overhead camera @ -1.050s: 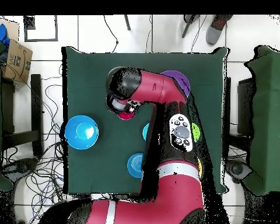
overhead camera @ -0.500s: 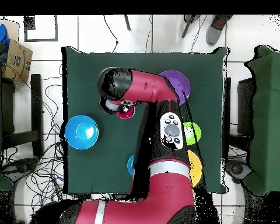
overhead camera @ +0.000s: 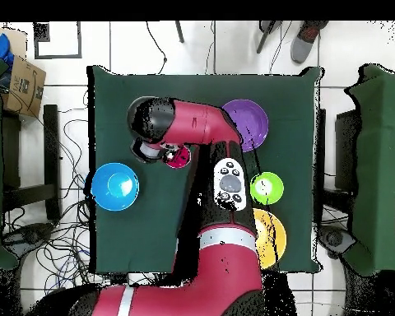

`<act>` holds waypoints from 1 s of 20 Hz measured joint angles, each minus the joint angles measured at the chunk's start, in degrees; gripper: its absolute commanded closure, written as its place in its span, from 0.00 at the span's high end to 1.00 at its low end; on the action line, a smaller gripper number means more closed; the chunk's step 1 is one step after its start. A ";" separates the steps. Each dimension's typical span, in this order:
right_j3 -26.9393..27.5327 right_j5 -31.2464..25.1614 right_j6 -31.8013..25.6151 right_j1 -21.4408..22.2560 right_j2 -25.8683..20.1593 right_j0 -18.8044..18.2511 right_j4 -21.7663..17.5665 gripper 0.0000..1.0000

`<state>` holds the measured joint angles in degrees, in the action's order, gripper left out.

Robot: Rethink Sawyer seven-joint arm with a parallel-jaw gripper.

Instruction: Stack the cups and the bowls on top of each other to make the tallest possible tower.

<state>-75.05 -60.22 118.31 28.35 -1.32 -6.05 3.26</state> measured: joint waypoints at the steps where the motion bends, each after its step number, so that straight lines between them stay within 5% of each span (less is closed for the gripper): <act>1: 0.00 0.00 0.00 0.00 0.09 -0.02 0.00 1.00; 20: 1.66 -0.01 0.00 0.02 2.69 -0.69 -3.06 1.00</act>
<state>-73.39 -60.23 118.31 28.37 1.37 -6.73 0.20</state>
